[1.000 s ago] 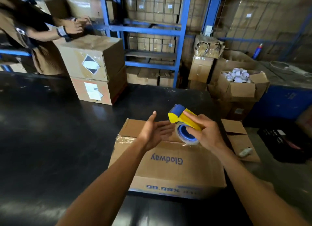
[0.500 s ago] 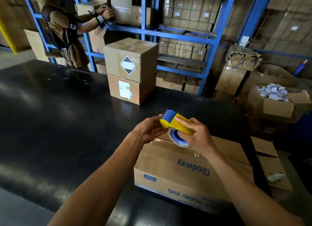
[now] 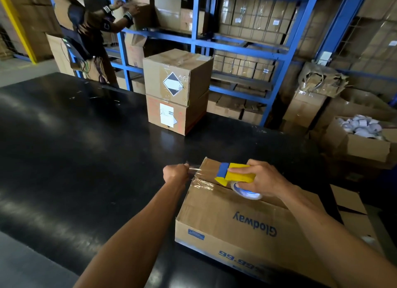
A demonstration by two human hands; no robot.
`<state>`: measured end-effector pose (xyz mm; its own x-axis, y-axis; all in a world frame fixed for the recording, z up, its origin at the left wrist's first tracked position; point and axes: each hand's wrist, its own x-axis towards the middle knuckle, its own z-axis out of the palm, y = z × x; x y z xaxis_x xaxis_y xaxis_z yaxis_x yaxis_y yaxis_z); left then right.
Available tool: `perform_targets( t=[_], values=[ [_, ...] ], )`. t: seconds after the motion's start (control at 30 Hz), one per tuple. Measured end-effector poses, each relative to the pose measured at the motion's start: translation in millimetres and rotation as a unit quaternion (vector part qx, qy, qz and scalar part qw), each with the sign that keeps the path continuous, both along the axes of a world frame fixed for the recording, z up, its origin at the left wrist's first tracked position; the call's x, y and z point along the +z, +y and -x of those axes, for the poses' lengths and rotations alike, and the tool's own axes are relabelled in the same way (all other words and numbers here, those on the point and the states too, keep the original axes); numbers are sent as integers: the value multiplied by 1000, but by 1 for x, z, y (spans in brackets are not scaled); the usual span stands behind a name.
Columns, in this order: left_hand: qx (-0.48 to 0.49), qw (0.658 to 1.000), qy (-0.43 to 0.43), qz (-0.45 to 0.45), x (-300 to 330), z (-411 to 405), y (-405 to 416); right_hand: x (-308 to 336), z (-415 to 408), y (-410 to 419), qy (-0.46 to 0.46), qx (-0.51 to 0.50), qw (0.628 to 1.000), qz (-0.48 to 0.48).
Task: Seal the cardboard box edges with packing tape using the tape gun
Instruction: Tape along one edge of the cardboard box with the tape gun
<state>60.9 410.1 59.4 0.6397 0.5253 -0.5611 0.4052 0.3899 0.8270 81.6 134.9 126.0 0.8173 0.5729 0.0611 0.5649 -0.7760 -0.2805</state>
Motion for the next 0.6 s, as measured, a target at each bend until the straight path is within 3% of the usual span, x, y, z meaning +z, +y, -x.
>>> perform_targets(
  t=[0.13, 0.37, 0.6],
  values=[
    [10, 999, 22, -48, -19, 17, -26, -19, -5, 7, -2, 4, 994, 113],
    [55, 996, 45, -46, -45, 21, -34, -36, -15, 15, 20, 39, 987, 155],
    [19, 993, 113, -24, -52, 10, -25, -39, -17, 16, 9, 41, 985, 166]
  ],
)
